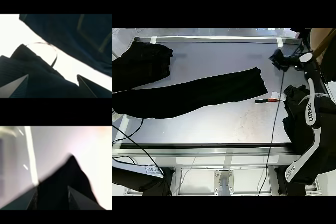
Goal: Fold the clothes and pants, and hang the long-sleeved shirts on hangers.
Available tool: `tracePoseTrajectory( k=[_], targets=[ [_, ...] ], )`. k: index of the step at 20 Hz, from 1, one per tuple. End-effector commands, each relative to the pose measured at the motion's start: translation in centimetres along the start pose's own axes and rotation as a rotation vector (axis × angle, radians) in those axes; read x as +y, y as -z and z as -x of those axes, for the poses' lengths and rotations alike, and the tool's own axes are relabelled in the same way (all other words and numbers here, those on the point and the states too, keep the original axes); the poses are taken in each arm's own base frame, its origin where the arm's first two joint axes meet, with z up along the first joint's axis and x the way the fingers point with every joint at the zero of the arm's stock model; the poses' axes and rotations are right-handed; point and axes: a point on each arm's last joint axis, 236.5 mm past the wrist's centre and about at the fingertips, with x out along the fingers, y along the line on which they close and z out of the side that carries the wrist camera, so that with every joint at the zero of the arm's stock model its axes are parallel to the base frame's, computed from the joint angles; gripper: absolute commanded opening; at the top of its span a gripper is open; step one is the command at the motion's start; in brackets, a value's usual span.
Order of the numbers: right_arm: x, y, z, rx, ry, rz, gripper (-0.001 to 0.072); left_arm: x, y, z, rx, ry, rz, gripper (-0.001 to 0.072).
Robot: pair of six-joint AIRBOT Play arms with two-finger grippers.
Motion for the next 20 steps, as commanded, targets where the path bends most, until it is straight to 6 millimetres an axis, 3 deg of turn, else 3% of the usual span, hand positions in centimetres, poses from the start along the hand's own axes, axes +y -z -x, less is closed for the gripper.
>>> tracePoseTrajectory(
  k=[1,3,6,7,11,13,16,20],
  targets=[
    [-5.2,4.5,2.7,0.260,0.125,0.003,0.0416,-3.2,-2.3,5.5,-0.101,0.061,-0.089,0.0683],
    [-6.4,5.9,2.6,0.332,0.091,-0.049,0.0509,-6.5,-2.5,8.8,-0.150,0.115,-0.163,0.0683],
    [-6.8,7.4,1.2,0.393,0.007,-0.058,0.0530,-12.4,-1.2,12.5,-0.193,0.205,-0.343,0.0683],
    [-7.1,7.8,0.5,0.403,0.004,-0.065,0.0604,-14.7,-0.2,13.4,-0.200,0.242,-0.411,0.0683],
    [-8.1,9.9,-1.7,0.457,0.002,-0.053,0.0605,-23.4,5.5,15.3,-0.185,0.381,-0.661,0.0683],
    [-8.7,10.7,-2.4,0.478,0.008,-0.063,0.0599,-26.4,8.2,16.0,-0.168,0.435,-0.723,0.0683],
    [-9.1,11.9,-3.4,0.506,0.016,-0.069,0.0594,-29.1,10.8,16.9,-0.152,0.485,-0.774,0.0683],
    [-9.8,13.8,-4.5,0.547,0.092,-0.025,0.0556,-30.2,12.0,17.5,-0.147,0.510,-0.795,0.0683]
  ],
)
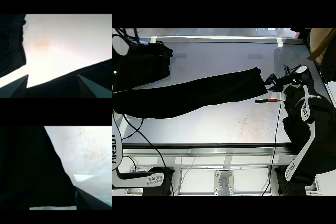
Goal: Fold the clothes and pants, and hang the long-sleeved shirts on hangers.
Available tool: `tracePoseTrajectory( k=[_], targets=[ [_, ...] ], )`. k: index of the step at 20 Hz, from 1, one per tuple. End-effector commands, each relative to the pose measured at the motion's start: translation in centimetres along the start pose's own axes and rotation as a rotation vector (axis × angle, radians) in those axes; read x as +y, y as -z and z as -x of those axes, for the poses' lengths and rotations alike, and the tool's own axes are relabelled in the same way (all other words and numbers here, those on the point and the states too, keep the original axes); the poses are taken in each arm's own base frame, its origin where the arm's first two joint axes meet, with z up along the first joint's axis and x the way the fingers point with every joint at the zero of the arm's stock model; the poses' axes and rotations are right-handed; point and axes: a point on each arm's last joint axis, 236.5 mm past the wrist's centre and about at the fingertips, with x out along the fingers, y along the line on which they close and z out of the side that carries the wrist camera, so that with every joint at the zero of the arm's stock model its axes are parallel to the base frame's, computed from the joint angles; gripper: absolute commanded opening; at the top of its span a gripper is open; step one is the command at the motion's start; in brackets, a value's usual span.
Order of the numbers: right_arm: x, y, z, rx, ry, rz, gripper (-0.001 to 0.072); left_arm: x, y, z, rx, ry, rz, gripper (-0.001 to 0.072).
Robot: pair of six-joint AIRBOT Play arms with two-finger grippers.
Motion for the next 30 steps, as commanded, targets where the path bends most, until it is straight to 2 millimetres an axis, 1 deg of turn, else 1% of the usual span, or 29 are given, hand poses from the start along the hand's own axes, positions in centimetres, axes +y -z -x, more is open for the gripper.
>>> tracePoseTrajectory(
  k=[1,4,5,6,7,8,9,10,11,12,13,15,17,19,21,22,24,26,28,29,30],
  targets=[
    [-0.6,1.0,-1.7,0.035,0.072,0.018,0.0556,-1.9,-0.1,-0.1,-0.001,0.028,-0.035,0.0683],
    [0.8,1.5,-2.5,0.049,0.052,0.027,0.0555,-2.0,-0.1,-0.1,-0.001,0.028,-0.035,0.0683],
    [0.9,1.5,-2.6,0.050,0.057,0.034,0.0555,-2.0,-0.1,-0.1,-0.001,0.028,-0.035,0.0683],
    [1.3,1.5,-2.5,0.048,0.045,0.035,0.0511,-2.0,-0.1,-0.1,0.000,0.028,-0.035,0.0683],
    [2.2,1.3,-2.5,0.040,0.006,0.041,0.0346,-2.0,0.0,-0.1,0.001,0.028,-0.035,0.0683],
    [3.7,1.0,-2.5,0.026,-0.057,0.063,0.0133,-2.0,0.0,-0.2,0.002,0.028,-0.035,0.0682],
    [4.9,0.8,-2.4,0.017,-0.109,0.056,0.0014,-2.0,0.0,-0.2,0.002,0.029,-0.035,0.0648],
    [5.5,0.8,-2.3,0.017,-0.132,0.051,0.0010,-2.0,0.0,-0.2,0.002,0.030,-0.035,0.0453],
    [6.1,0.8,-2.2,0.016,-0.157,0.045,0.0010,-2.1,0.0,-0.2,0.003,0.031,-0.033,0.0212],
    [7.3,0.8,-2.0,0.015,-0.204,0.041,0.0010,-2.2,0.1,-0.4,0.006,0.035,-0.031,0.0014],
    [8.6,0.7,-1.5,0.008,-0.253,0.042,0.0010,-2.4,0.4,-0.7,0.015,0.039,-0.030,0.0012],
    [11.6,0.5,0.2,-0.018,-0.339,0.053,0.0010,-3.9,1.4,-1.8,0.051,0.084,-0.012,0.0012],
    [14.0,0.7,2.1,-0.045,-0.357,0.106,0.0009,-6.2,3.5,-3.7,0.122,0.149,0.007,0.0013],
    [17.0,1.4,4.1,-0.071,-0.369,0.170,0.0009,-9.3,6.7,-6.5,0.224,0.213,0.009,0.0013],
    [20.3,2.9,5.4,-0.078,-0.383,0.237,0.0009,-12.8,11.1,-9.8,0.342,0.267,-0.010,0.0012],
    [22.0,3.8,5.6,-0.078,-0.391,0.281,0.0009,-14.9,13.6,-11.3,0.405,0.300,-0.018,0.0012],
    [25.2,6.0,5.4,-0.060,-0.407,0.353,0.0009,-19.5,17.9,-13.2,0.512,0.389,0.002,0.0013],
    [27.9,8.6,4.0,-0.023,-0.420,0.416,0.0009,-23.1,21.3,-14.3,0.586,0.455,0.022,0.0013],
    [30.5,10.8,2.1,-0.005,-0.431,0.470,0.0009,-25.1,24.0,-14.9,0.647,0.487,0.026,0.0012],
    [32.0,11.8,1.2,-0.013,-0.442,0.511,0.0009,-25.5,24.8,-15.1,0.662,0.488,0.021,0.0013],
    [33.3,12.7,0.4,-0.023,-0.451,0.550,0.0009,-25.5,25.1,-15.3,0.669,0.487,0.020,0.0013]
  ],
)
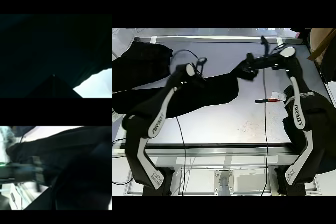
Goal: Fold the clothes and pants, and hang the long-sleeved shirts on hangers.
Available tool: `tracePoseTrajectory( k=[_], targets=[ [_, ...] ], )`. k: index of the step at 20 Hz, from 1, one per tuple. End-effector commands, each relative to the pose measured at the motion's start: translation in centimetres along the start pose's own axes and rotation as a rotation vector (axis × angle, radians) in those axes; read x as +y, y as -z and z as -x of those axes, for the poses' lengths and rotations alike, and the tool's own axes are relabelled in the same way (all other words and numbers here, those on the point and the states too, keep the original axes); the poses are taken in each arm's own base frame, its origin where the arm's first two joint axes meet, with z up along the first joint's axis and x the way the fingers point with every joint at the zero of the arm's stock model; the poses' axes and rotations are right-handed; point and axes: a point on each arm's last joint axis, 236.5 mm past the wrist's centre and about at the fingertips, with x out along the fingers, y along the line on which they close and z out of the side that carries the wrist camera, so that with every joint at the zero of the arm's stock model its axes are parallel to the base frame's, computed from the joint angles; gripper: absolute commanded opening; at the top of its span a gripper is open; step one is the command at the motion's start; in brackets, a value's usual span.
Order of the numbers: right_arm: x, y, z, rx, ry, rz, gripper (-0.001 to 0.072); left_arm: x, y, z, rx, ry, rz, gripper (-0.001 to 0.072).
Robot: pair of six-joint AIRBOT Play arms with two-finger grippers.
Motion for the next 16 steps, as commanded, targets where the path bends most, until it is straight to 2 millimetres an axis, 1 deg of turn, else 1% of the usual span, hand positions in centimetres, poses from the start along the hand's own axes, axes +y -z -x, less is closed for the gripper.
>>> tracePoseTrajectory(
  k=[1,2,3,5,7,9,12,13,14,15,16],
  targets=[
    [4.6,1.3,-5.0,-0.007,-0.023,0.136,0.0009,-1.4,1.8,-2.9,0.066,0.043,0.014,0.0012],
    [5.1,1.6,-6.3,-0.014,-0.002,0.168,0.0009,-0.6,1.2,-1.9,0.046,0.035,0.022,0.0012],
    [5.3,2.1,-7.7,-0.019,0.033,0.208,0.0008,0.3,0.4,-0.3,0.020,0.027,0.036,0.0012],
    [5.9,3.6,-10.5,-0.002,0.070,0.269,0.0009,3.3,-1.2,4.6,-0.041,-0.001,0.059,0.0013],
    [6.5,5.3,-13.2,0.018,0.083,0.317,0.0009,7.8,-2.0,10.8,-0.106,-0.081,0.085,0.0012],
    [7.4,6.6,-16.1,0.011,0.074,0.382,0.0008,12.1,-2.1,16.9,-0.178,-0.155,0.141,0.0013],
    [9.3,8.2,-20.7,-0.047,0.058,0.495,0.0008,16.5,-1.4,24.6,-0.289,-0.225,0.229,0.0013],
    [9.8,8.8,-22.0,-0.068,0.054,0.528,0.0008,17.5,-1.1,26.6,-0.320,-0.245,0.249,0.0013],
    [10.6,9.7,-23.6,-0.084,0.048,0.562,0.0008,18.3,-0.8,28.5,-0.351,-0.265,0.266,0.0012],
    [11.1,10.9,-24.9,-0.087,0.041,0.587,0.0007,18.9,-0.5,30.0,-0.374,-0.283,0.265,0.0013],
    [11.5,12.2,-26.0,-0.079,0.034,0.607,0.0008,19.3,-0.3,31.0,-0.389,-0.296,0.268,0.0013]
  ],
)
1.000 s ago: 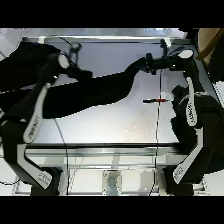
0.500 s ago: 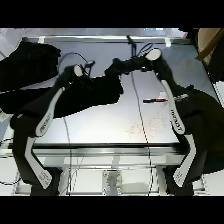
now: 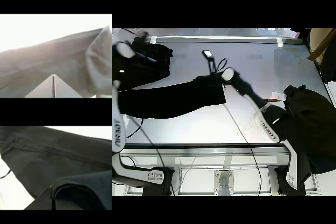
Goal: Fold the clothes and pants, and hang the long-sleeved shirts on hangers.
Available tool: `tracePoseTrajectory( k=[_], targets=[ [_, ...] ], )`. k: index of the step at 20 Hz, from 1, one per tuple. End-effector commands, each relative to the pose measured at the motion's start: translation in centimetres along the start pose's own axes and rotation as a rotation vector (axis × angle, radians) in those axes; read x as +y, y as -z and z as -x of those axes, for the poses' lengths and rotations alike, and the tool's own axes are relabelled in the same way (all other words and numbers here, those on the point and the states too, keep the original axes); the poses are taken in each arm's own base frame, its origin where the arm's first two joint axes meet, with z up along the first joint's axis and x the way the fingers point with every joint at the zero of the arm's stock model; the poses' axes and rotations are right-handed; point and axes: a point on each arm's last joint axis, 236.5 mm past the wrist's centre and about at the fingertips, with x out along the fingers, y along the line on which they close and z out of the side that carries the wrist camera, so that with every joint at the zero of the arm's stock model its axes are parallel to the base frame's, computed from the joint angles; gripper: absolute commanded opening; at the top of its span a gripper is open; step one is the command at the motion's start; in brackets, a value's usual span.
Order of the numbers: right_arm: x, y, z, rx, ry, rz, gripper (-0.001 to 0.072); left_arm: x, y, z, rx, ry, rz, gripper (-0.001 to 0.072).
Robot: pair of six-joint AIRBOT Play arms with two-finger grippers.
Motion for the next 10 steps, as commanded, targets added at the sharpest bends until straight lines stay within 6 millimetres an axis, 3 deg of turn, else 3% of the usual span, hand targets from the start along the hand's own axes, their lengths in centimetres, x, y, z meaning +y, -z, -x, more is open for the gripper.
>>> tracePoseTrajectory(
  k=[1,3,4,5,7,8,10],
  targets=[
    [3.7,2.0,-4.3,-0.045,-0.007,0.102,0.0008,3.8,-1.0,5.0,-0.078,-0.066,0.037,0.0013],
    [5.3,2.9,-5.1,-0.038,-0.037,0.059,0.0031,4.0,-0.8,5.5,-0.074,-0.069,0.041,0.0012],
    [6.2,2.7,-5.1,-0.044,-0.068,-0.015,0.0319,4.0,-0.8,5.5,-0.072,-0.069,0.041,0.0013],
    [7.0,2.3,-4.7,-0.046,-0.107,-0.104,0.0666,3.9,-0.7,5.5,-0.070,-0.067,0.041,0.0013],
    [9.0,2.2,-2.6,0.022,-0.202,-0.137,0.0699,3.9,-0.7,5.6,-0.069,-0.067,0.040,0.0012],
    [8.8,2.3,-1.0,0.066,-0.204,-0.071,0.0697,3.9,-0.6,5.6,-0.063,-0.067,0.040,0.0012],
    [4.9,1.4,3.0,0.138,-0.108,0.017,0.0663,3.8,0.0,5.5,-0.037,-0.063,0.026,0.0013]
  ],
)
